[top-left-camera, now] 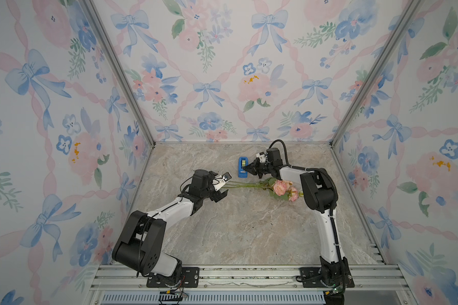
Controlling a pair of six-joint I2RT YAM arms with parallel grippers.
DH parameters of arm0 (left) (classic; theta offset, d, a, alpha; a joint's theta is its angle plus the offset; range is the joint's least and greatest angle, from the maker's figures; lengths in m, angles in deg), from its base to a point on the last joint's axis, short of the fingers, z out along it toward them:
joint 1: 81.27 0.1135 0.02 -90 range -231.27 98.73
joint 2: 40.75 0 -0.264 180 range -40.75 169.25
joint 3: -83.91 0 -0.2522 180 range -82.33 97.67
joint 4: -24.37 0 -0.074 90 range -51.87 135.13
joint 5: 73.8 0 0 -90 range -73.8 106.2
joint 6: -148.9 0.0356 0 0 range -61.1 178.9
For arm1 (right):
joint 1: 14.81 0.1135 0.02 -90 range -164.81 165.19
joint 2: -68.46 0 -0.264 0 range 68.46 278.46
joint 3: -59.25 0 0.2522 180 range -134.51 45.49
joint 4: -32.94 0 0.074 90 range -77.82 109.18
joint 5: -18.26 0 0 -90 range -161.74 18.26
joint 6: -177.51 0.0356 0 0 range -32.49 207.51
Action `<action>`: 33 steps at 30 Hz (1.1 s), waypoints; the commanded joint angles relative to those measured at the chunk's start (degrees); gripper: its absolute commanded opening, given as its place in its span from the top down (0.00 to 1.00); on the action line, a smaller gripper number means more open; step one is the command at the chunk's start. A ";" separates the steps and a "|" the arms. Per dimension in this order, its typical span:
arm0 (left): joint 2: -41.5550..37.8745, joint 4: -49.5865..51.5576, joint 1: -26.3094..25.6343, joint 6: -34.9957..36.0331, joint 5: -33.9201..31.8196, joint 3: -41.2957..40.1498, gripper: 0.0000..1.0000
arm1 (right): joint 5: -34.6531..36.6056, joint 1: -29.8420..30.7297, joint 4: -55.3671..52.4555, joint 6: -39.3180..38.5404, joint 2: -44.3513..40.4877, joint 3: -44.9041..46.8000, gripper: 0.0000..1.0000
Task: Wrap bouquets with tape
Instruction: Pull the tape from the tape cutter.
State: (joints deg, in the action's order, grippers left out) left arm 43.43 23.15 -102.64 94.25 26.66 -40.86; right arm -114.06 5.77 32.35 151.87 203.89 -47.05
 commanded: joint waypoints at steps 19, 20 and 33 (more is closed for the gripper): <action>4.45 2.94 -0.19 7.98 1.04 0.82 0.13 | -5.36 1.75 4.01 2.00 -6.28 0.95 1.00; 4.55 3.02 -0.18 8.45 1.18 0.87 0.13 | -5.36 1.85 4.01 1.91 -6.41 0.94 1.00; 6.95 5.43 0.68 14.18 6.67 3.35 0.19 | -5.03 2.31 3.31 1.31 -9.29 4.38 1.00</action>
State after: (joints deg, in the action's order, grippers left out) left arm 48.85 26.38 -102.24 105.77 30.39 -39.17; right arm -115.48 6.77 34.49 153.16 197.97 -43.94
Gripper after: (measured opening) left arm 0.814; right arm 0.044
